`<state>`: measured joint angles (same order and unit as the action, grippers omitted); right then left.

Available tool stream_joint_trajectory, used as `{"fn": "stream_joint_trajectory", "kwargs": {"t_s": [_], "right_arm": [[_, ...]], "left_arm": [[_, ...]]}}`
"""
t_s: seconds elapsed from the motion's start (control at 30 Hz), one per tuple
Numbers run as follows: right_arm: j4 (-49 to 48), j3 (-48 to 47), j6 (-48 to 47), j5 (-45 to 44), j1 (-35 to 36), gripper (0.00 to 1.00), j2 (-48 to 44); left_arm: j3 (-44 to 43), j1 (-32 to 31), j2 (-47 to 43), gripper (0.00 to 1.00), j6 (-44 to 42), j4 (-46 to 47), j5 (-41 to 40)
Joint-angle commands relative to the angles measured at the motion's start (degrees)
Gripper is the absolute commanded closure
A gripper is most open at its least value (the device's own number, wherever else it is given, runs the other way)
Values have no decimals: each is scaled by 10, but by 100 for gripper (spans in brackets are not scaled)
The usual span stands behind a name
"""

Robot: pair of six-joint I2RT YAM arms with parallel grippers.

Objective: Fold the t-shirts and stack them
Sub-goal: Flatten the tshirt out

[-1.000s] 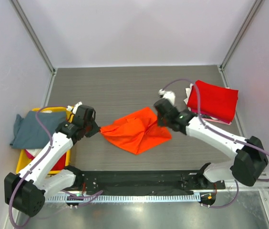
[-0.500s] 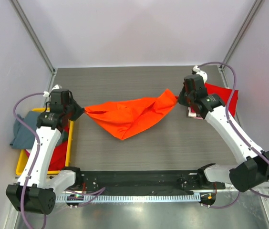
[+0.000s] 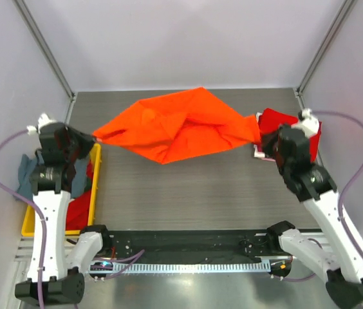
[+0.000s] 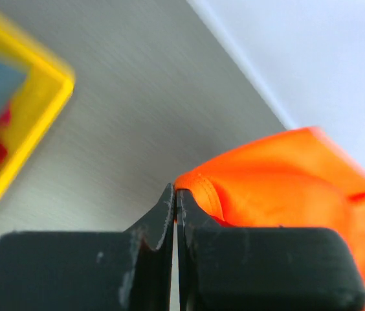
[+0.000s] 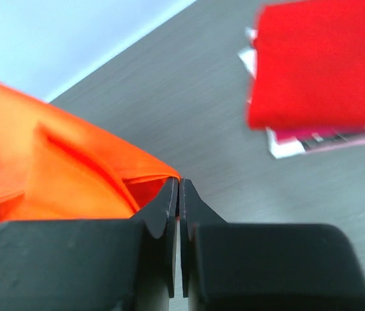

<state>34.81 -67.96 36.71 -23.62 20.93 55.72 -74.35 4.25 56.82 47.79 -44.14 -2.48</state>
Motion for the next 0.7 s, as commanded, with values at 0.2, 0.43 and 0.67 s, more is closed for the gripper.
{"fn": "stream_joint_trajectory", "kwargs": {"t_s": [0.2,0.43,0.67], "right_arm": [[-36,305,56,47,-2,17,-207],[-54,255,-32,160,17,29,-68],[-75,208,-45,128,172,29,82]], "left_arm": [[327,1,-44,65,35,131,160],[236,-72,-39,26,-23,102,119],[200,-238,29,27,-25,81,70]]}}
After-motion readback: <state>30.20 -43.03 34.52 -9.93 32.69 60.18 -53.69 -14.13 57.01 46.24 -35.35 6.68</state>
